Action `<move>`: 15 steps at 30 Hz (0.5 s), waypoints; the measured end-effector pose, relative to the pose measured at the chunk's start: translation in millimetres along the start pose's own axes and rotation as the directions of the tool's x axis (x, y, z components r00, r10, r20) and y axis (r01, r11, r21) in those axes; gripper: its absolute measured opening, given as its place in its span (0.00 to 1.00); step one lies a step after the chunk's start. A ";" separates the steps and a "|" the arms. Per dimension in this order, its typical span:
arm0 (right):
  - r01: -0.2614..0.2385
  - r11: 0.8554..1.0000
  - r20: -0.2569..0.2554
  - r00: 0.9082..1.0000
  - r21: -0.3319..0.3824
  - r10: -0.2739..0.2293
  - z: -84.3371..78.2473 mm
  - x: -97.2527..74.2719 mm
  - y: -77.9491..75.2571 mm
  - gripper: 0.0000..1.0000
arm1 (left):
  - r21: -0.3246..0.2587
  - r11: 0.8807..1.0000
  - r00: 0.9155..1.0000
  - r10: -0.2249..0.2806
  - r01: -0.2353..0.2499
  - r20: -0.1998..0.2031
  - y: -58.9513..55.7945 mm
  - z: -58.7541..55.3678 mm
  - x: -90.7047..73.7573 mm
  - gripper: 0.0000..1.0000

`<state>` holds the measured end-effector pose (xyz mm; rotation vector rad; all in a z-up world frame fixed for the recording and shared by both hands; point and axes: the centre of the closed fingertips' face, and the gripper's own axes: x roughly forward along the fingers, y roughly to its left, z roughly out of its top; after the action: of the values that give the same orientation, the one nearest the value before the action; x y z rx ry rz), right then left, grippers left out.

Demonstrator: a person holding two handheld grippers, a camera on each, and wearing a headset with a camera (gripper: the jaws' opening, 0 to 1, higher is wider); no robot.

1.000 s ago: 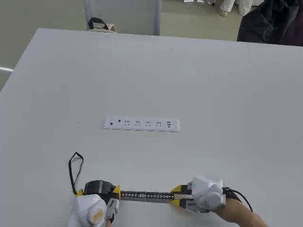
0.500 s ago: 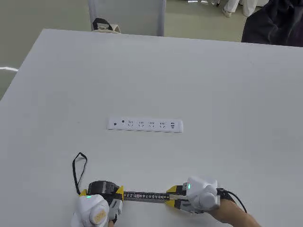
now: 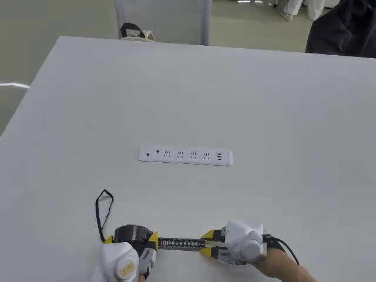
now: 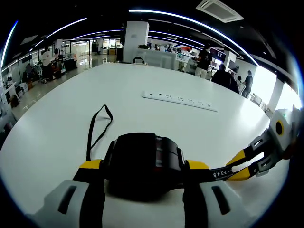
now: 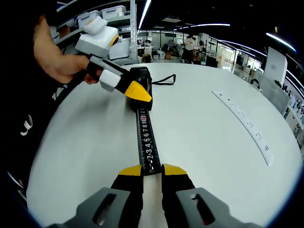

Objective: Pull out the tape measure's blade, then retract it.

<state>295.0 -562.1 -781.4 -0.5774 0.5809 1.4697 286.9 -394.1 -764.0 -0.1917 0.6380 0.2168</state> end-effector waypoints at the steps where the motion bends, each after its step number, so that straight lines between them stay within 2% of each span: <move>1: -0.001 1.000 0.001 1.000 -0.003 0.001 1.4 1.1 0.1 0.12 | -0.001 1.000 1.000 -0.002 0.002 0.000 0.2 -0.5 0.4 0.64; 6: -0.007 1.000 0.013 1.000 -0.009 0.007 10.2 9.7 0.1 0.12 | -0.017 1.000 1.000 -0.012 0.012 -0.004 2.9 -2.2 1.5 0.64; 15: -0.020 1.000 0.027 0.999 -0.014 0.021 22.2 24.5 2.9 0.13 | -0.018 1.000 1.000 -0.026 0.026 -0.012 1.1 -4.6 3.1 0.63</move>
<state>292.8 -529.1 -781.6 -0.5621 0.5573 1.4996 286.4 -393.7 -769.7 -0.2181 0.6454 0.1964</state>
